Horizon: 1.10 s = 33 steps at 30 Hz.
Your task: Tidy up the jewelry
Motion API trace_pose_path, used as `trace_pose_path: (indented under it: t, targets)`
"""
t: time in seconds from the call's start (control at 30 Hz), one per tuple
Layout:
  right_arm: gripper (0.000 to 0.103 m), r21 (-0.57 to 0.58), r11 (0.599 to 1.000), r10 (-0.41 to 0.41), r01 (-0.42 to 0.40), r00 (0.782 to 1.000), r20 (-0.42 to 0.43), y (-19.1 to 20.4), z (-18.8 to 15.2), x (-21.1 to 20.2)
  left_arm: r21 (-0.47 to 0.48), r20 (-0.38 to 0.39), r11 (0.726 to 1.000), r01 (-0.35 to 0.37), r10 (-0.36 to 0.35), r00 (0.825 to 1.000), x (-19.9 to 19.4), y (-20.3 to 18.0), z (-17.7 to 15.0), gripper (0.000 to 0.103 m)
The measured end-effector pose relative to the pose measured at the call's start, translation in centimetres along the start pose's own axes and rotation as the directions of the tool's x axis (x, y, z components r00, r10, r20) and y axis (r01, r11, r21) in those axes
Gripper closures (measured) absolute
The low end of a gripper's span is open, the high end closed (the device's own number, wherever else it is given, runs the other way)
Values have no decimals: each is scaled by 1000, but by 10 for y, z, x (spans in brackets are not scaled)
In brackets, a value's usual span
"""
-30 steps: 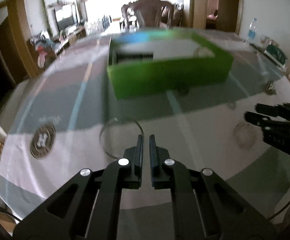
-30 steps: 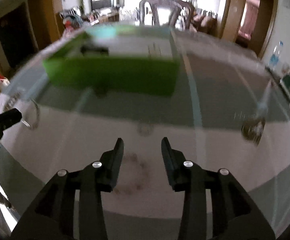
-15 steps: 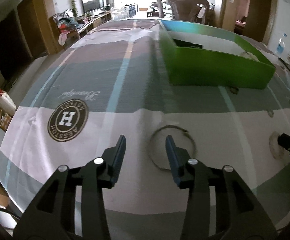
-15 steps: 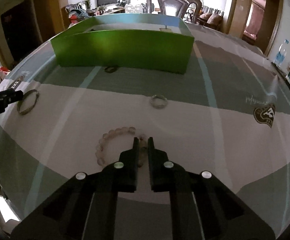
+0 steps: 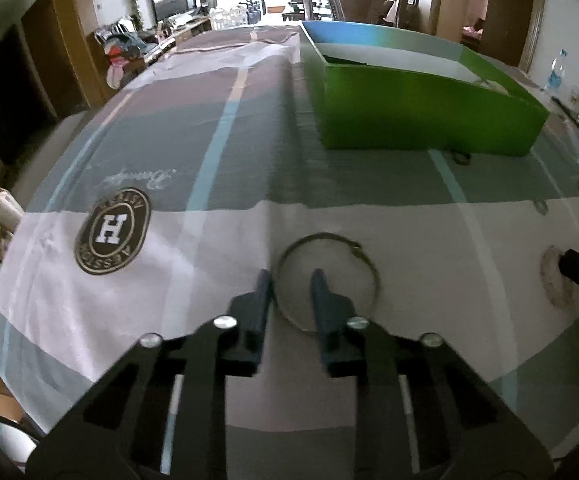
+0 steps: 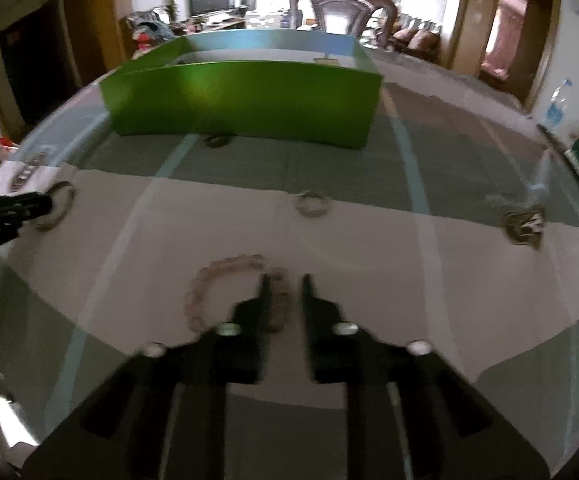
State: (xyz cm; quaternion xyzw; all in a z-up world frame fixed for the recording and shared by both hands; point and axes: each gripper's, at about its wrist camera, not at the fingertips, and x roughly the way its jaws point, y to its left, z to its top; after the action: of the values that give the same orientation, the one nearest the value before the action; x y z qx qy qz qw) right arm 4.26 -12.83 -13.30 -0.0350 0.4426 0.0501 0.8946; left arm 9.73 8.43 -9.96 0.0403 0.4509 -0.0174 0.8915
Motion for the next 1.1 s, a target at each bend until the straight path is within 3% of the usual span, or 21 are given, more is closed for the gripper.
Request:
trace_pose_path:
  t: [0.07, 0.17, 0.37, 0.63, 0.83, 0.93, 1.1]
  targets:
    - [95, -4, 1000, 7, -7, 1000, -1, 2, 0, -1, -7, -3, 1000, -2, 2, 1000, -2, 2, 1, 97]
    - [95, -5, 1000, 25, -25, 1000, 4, 4, 2, -4, -36, -2, 996, 78, -78, 997, -9, 6, 1, 99]
    - [95, -11, 1000, 23, -23, 999, 23, 5, 5, -11, -10, 36, 998, 68, -68, 997, -27, 3, 2, 98]
    - [95, -4, 999, 32, -32, 999, 2, 10, 3, -3, 67, -11, 991, 114, -113, 994, -12, -35, -5, 99]
    - [94, 7, 1000, 19, -19, 1000, -4, 5, -2, -3, 61, 16, 995, 73, -74, 997, -19, -29, -7, 95]
    - [85, 17, 1000, 12, -12, 1000, -3, 2, -3, -3, 46, 21, 998, 50, -51, 998, -22, -19, -9, 88]
    - [71, 24, 1000, 14, -14, 1000, 1, 2, -5, -3, 48, 0, 997, 62, -62, 998, -18, -15, -17, 88]
